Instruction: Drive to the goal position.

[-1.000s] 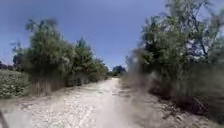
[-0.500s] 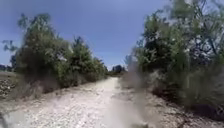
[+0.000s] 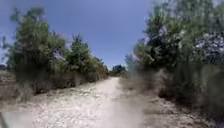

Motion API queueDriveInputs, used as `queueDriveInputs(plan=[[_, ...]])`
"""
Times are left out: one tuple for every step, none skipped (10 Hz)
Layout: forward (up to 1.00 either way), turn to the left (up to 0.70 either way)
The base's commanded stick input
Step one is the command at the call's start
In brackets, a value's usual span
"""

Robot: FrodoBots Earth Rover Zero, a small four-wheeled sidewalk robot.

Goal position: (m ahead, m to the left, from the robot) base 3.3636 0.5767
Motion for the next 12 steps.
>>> queueDriveInputs(plan=[[0.70, 0.00], [0.70, 0.00], [0.70, 0.00], [0.70, 0.00], [0.70, 0.00], [0.70, 0.00], [0.70, 0.00], [0.70, 0.00], [0.70, 0.00], [0.70, 0.00], [0.70, 0.00], [0.70, 0.00]])
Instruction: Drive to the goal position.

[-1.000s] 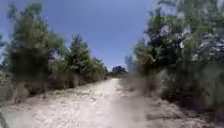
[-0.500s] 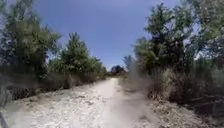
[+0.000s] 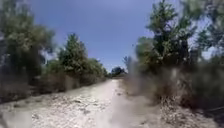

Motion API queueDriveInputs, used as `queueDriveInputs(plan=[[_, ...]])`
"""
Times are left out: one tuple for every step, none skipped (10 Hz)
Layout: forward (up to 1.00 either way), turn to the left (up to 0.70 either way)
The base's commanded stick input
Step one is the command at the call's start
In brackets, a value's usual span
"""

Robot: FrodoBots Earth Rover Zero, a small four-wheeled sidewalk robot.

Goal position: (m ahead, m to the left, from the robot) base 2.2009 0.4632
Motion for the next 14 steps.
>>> queueDriveInputs(plan=[[0.70, 0.00], [0.70, 0.00], [0.70, 0.00], [0.70, 0.00], [0.70, 0.00], [0.70, 0.00], [0.70, 0.00], [0.70, 0.00], [0.70, 0.00], [0.70, 0.00], [0.70, 0.00], [0.70, 0.00], [0.70, 0.03], [0.70, 0.14]])
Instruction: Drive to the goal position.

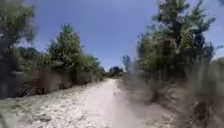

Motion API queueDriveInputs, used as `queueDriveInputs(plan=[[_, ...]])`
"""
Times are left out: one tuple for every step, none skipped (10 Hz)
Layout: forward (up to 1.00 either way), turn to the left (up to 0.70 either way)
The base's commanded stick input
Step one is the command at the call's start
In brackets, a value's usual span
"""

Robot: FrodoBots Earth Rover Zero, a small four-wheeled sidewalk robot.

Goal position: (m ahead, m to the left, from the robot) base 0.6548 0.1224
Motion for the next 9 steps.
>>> queueDriveInputs(plan=[[0.70, 0.14], [0.70, 0.10], [0.70, 0.05], [0.70, 0.00], [0.70, 0.00], [0.70, 0.00], [0.70, 0.00], [0.70, 0.00], [0.70, 0.00]])
